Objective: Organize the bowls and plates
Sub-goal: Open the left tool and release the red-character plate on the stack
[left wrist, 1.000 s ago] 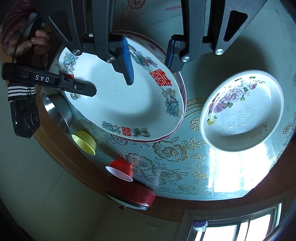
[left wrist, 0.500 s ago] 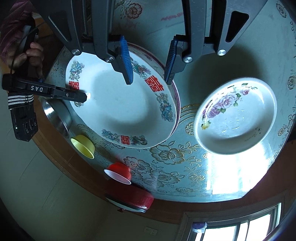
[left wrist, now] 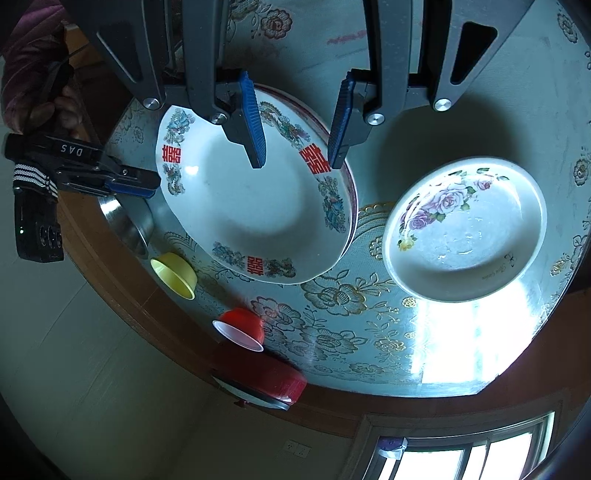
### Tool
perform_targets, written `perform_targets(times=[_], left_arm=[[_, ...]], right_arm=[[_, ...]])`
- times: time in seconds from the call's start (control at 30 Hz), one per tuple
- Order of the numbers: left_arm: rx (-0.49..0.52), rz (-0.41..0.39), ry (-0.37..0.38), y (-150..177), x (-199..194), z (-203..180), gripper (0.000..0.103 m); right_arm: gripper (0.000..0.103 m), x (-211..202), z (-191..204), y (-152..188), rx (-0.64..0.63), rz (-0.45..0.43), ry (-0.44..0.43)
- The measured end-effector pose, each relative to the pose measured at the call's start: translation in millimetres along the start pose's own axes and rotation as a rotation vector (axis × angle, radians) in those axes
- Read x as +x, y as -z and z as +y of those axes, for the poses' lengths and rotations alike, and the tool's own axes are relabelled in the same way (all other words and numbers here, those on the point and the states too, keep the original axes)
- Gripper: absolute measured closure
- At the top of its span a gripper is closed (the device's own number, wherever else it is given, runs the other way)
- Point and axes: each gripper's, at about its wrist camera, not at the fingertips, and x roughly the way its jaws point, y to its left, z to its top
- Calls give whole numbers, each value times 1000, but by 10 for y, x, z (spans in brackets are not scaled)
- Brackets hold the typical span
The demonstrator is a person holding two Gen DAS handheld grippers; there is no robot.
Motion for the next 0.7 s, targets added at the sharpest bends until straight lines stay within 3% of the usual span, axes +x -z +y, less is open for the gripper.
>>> perform_targets(times=[0.1, 0.27, 0.7], left_arm=[[-14, -1, 0, -3, 4, 19, 69], [-19, 7, 1, 27, 15, 33, 69], [-27, 15, 1, 55, 46, 19, 67]], right_arm=[[74, 5, -59, -10, 21, 0, 49], [78, 146, -125, 34, 94, 15, 15], [80, 192, 10, -6, 18, 3, 61]])
